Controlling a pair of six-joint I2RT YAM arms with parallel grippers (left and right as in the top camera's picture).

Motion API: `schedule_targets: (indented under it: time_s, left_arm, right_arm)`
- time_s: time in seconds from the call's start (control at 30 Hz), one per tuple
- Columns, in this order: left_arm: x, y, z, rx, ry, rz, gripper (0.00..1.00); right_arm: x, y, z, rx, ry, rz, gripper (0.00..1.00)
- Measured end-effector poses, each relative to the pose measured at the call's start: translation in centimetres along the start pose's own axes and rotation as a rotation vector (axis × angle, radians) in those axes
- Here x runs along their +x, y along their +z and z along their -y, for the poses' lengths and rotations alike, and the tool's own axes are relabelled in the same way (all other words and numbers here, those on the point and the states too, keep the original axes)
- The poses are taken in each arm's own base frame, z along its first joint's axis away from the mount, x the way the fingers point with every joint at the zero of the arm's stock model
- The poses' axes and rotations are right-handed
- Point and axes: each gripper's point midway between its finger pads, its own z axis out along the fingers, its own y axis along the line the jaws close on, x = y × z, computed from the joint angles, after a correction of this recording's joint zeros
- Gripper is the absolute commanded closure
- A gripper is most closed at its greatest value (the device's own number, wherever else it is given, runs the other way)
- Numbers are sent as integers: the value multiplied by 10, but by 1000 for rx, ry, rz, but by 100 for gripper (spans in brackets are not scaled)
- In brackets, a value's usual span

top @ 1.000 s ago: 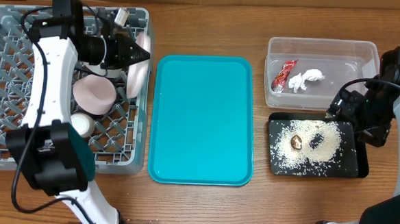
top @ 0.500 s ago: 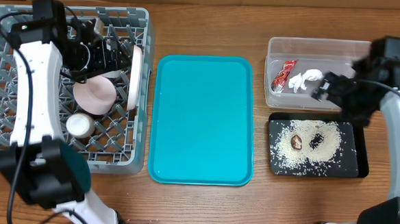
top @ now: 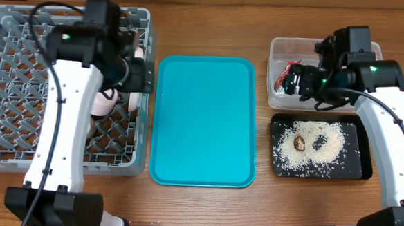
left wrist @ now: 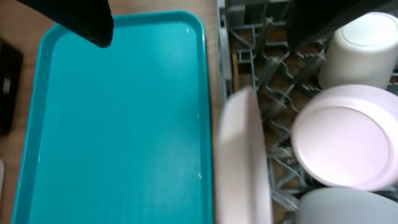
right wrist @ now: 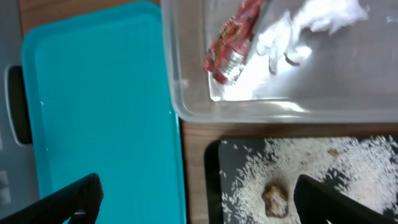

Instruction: Sort waste into correct bins and load items into the dishwasher

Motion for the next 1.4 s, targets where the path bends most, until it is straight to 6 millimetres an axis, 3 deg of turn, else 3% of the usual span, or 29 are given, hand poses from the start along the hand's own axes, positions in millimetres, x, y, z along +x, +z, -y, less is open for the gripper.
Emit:
schedule_targets:
  time_s: [0.07, 0.17, 0.3, 0.43, 0.47, 0.7, 0.9, 1.17, 1.4]
  left_arm:
    - [6, -4, 11, 1, 40, -6, 0]
    - [22, -20, 25, -1, 108, 8, 0]
    - [44, -57, 34, 3, 166, 124, 0]
    - [71, -76, 26, -5, 176, 238, 0]
    - [87, -82, 21, -6, 176, 286, 0]
    - [143, -98, 5, 13, 171, 519, 0]
    - [157, -115, 1, 29, 169, 661, 0]
    - [171, -100, -4, 13, 168, 580, 0]
    - [173, -99, -5, 10, 168, 574, 0]
  right_arm:
    - [2, -5, 6, 8, 16, -4, 0]
    - [1, -18, 13, 11, 32, 34, 0]
    - [4, -42, 12, -4, 8, 152, 0]
    - [32, -58, 13, -23, -22, 242, 0]
    - [39, -60, 14, -26, -25, 258, 0]
    - [89, -77, 23, -22, -56, 380, 0]
    - [98, -97, 24, -10, -68, 458, 0]
    - [98, -93, 26, -3, -63, 440, 0]
    - [97, -88, 27, 2, -58, 417, 0]
